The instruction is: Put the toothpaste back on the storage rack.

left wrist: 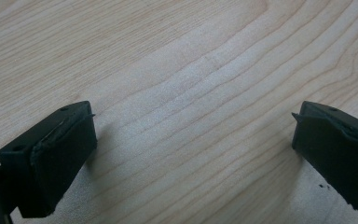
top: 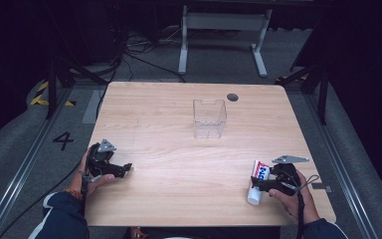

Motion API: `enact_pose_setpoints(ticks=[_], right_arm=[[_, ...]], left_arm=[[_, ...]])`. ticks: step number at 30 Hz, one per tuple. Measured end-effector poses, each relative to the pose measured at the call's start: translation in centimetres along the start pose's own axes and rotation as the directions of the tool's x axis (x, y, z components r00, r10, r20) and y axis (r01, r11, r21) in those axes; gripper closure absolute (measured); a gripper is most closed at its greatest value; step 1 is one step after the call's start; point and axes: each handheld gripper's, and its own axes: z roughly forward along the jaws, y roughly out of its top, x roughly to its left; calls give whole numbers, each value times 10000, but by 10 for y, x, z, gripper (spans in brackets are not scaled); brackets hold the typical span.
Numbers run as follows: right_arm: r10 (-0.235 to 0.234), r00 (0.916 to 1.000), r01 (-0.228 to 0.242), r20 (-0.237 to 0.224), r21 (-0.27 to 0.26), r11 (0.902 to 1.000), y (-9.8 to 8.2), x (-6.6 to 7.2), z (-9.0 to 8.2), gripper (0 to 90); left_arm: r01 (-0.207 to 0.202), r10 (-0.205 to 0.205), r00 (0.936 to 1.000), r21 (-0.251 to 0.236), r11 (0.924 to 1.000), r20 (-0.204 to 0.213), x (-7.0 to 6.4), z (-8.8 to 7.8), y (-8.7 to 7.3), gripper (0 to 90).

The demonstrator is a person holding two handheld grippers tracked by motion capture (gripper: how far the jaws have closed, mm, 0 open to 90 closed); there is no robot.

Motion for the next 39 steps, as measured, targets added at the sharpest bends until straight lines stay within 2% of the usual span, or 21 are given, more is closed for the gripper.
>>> enact_pose_setpoints(ticks=[2, 3, 5, 7, 9, 11, 13, 18, 25, 29, 35, 39], right_arm=[[29, 10000, -31, 60, 430, 9991, 0, 2, 6, 97], [29, 10000, -31, 60, 430, 9991, 0, 2, 6, 97], [-371, 9991, 351, 213, 866, 9956, -1, 5, 14, 110], [-774, 9964, 741, 331, 934, 9929, 1, 5, 18, 123], [-851, 9956, 808, 402, 996, 9917, 7, 6, 21, 169], [-995, 9940, 939, 451, 1126, 9892, 11, 5, 24, 154], [-1013, 9941, 957, 400, 1226, 9878, 15, 5, 26, 180], [-1323, 9890, 1207, 665, 1559, 9804, 23, 6, 31, 209], [-1810, 9831, 1691, 272, 2436, 9550, 40, 11, 35, 351], [-2128, 9770, 2029, 98, 2608, 9438, 45, 15, 37, 409], [-2318, 9727, 2255, -105, 2790, 9334, 47, 14, 37, 454], [-2541, 9667, 2521, -302, 2840, 9251, 49, 12, 37, 489]], left_arm=[[-8, 8, 10000, 0, 10000, 3, 0, 0, 0, 2], [-8, 8, 10000, 0, 10000, 3, 0, 0, 0, 2], [-40, 40, 10000, -17, 10000, -9, 0, 0, 0, 2], [-48, 48, 10000, -18, 10000, -12, 0, 0, 0, 2], [-12, 12, 10000, -3, 10000, 9, 0, 0, 0, 2], [-43, 43, 10000, -19, 10000, -11, 0, 0, 0, 2], [-43, 43, 10000, -17, 10000, -3, 0, 0, 0, 2], [-44, 44, 10000, -20, 10000, -3, 0, 0, 0, 2], [-106, 106, 9999, -47, 9999, -35, 1, 0, 0, 2], [-106, 106, 9999, -44, 9999, -34, 1, 0, 0, 2], [-101, 101, 9999, -49, 9999, -36, 1, 0, 0, 2], [-106, 105, 9999, -46, 9999, -34, 1, 0, 0, 2]])
